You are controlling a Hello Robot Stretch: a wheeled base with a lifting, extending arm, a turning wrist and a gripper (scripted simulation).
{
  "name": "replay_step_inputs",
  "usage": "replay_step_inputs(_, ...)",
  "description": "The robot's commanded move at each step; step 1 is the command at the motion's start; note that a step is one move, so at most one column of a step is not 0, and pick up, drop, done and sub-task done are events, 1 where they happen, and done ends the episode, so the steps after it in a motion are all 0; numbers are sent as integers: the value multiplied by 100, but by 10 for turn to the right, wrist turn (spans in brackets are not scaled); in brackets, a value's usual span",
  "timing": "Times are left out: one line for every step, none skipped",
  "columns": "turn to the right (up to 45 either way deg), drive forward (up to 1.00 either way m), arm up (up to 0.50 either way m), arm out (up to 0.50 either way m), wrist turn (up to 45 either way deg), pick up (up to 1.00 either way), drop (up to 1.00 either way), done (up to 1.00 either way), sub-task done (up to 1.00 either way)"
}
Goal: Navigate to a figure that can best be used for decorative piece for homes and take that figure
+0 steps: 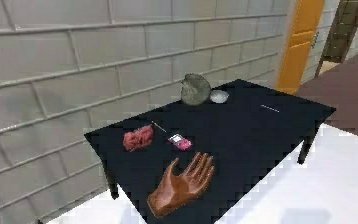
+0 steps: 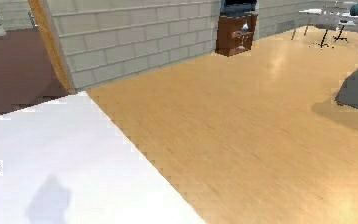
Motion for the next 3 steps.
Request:
replay_step_inputs(-450, 0, 0, 0, 0, 0, 0, 0, 0)
replay_step_inputs(-390, 0, 0, 0, 0, 0, 0, 0, 0)
replay_step_inputs(0, 0, 50, 0, 0, 0, 0, 0, 0)
